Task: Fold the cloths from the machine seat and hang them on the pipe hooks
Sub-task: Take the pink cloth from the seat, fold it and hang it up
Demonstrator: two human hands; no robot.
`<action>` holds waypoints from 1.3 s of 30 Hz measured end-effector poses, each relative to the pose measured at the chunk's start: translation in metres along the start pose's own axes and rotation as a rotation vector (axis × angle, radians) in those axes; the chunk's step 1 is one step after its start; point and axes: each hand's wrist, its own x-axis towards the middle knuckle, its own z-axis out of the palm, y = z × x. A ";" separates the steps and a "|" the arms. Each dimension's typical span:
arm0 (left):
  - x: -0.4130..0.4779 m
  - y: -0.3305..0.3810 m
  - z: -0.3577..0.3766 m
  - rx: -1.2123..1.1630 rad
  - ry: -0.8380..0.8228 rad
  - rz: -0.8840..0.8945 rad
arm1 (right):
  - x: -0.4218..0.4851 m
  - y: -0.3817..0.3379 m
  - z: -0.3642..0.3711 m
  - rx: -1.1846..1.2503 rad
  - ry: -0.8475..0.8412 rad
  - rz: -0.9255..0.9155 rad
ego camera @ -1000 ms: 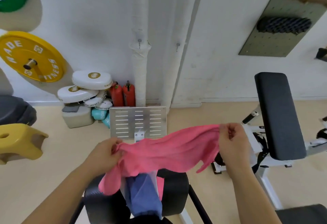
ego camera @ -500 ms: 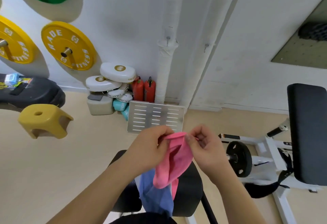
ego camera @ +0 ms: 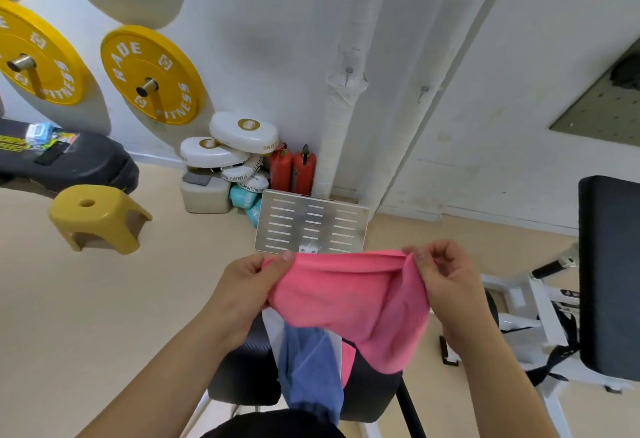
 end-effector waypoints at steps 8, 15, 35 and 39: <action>0.015 0.040 -0.005 -0.071 0.164 0.067 | 0.000 -0.025 -0.015 0.036 0.267 -0.123; -0.016 0.017 0.053 0.031 -0.123 0.120 | -0.029 -0.005 0.051 0.221 -0.038 0.055; -0.052 -0.001 0.072 0.127 -0.141 0.178 | -0.052 0.008 0.049 0.195 -0.160 0.141; -0.056 0.002 0.078 0.210 -0.148 0.264 | -0.053 0.014 0.052 0.142 -0.151 0.084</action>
